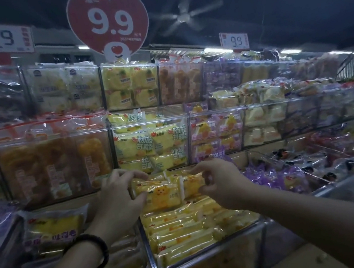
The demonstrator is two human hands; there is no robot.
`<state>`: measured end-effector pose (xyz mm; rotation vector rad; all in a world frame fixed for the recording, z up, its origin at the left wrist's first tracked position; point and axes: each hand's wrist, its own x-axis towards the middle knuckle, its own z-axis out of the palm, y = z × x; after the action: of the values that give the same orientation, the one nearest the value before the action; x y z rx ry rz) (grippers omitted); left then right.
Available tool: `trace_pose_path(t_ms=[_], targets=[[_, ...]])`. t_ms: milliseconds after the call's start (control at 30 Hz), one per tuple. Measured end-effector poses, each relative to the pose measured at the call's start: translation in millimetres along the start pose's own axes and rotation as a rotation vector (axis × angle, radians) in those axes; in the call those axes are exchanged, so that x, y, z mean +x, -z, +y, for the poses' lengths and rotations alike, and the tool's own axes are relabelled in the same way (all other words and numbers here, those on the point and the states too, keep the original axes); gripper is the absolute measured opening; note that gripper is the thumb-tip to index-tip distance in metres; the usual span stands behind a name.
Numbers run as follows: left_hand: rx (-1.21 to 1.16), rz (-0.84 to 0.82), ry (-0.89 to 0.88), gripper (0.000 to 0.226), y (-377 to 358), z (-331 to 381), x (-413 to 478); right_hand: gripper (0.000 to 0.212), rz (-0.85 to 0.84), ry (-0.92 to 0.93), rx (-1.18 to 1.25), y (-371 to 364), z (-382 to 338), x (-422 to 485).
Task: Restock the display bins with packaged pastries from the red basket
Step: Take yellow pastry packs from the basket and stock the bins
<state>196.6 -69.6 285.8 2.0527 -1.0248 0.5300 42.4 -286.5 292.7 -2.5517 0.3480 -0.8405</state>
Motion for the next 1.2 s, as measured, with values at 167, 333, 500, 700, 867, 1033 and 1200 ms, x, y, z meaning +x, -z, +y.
trace_pose_path(t_ms=[167,333,500,700,867,1033,1200], targets=[[-0.120,0.021,-0.196,0.026,21.0,56.3,-39.1,0.016,0.046,0.066,0.034,29.7,-16.0,-43.0],[-0.306,-0.147,-0.288,0.024,20.5,98.8,-130.1,0.003,0.014,0.097,0.114,32.7,-33.2,-108.0],[-0.296,-0.576,-0.134,0.017,-10.3,85.3,-216.7,0.014,-0.038,0.105,0.103,-5.6,-33.7,-189.5],[-0.128,-0.942,0.119,0.007,-58.5,33.8,-295.9,0.014,-0.482,-0.201,0.089,-80.8,0.8,-272.4],[-0.081,-1.053,0.332,0.012,-83.7,-13.4,-335.4,0.015,-0.732,-0.375,0.028,-151.4,37.1,-326.0],[0.119,-1.219,0.330,0.027,-97.2,-46.0,-336.4,0.023,-0.993,-0.448,-0.089,-225.0,62.2,-370.1],[0.263,-1.420,0.359,0.042,-102.0,-66.7,-330.6,0.030,-1.107,-0.506,-0.149,-303.5,76.2,-395.3]])
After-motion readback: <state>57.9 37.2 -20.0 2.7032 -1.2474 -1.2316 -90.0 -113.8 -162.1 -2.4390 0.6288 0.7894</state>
